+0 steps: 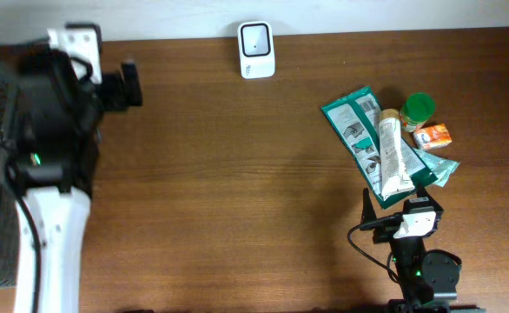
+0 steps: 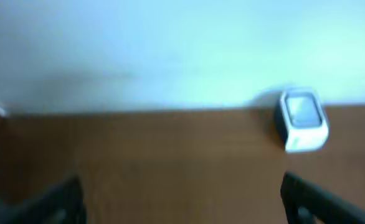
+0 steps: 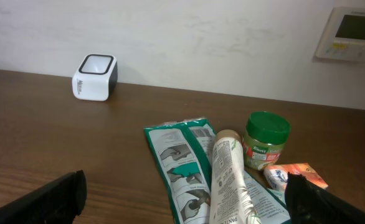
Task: Scan the item barcode
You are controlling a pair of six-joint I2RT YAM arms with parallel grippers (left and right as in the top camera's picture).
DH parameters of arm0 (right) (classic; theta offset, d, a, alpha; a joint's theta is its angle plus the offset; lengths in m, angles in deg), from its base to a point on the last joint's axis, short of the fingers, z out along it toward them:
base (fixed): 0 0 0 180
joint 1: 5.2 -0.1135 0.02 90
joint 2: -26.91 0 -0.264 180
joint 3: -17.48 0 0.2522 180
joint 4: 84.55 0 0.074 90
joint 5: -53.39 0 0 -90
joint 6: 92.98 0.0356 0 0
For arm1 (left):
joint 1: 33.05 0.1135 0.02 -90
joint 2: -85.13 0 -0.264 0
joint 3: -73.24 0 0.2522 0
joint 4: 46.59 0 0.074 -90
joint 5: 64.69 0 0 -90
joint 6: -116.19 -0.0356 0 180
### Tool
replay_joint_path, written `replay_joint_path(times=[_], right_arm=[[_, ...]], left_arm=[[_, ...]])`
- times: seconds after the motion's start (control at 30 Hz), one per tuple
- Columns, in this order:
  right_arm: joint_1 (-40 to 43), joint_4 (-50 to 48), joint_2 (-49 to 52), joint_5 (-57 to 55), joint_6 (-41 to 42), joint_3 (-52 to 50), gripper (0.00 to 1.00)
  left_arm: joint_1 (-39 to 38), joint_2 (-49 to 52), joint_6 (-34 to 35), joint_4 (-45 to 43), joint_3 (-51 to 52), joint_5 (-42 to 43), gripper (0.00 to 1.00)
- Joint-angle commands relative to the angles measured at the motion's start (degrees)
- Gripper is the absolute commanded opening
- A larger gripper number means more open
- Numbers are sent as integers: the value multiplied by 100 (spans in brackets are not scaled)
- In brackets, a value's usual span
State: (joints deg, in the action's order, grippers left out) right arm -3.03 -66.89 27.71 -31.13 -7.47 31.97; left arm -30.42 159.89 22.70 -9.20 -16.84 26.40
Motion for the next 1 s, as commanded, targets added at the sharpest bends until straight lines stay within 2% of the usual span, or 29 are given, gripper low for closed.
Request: replay_joint_path(times=[0.0, 0.1, 0.23, 0.43, 0.67, 0.97], right_arm=[[7, 22, -61, -9, 46, -42, 98], [7, 20, -61, -9, 46, -42, 98], [7, 20, -61, -9, 46, -42, 99], [7, 20, -61, -9, 46, -42, 98], [7, 22, -61, -9, 46, -42, 98], [7, 22, -61, -9, 46, -42, 98]], left_arm=[[-2, -1088, -138, -911, 1495, 260, 99], [0, -1930, -192, -1906, 2726, 258, 99], [2, -3145, -680, -3237, 4533, 256, 99], [2, -4717, -1303, -3993, 6446, 249, 99], [2, -5971, -1329, -4006, 7565, -7, 99], [2, -6870, -1335, -2612, 7584, -111, 99]])
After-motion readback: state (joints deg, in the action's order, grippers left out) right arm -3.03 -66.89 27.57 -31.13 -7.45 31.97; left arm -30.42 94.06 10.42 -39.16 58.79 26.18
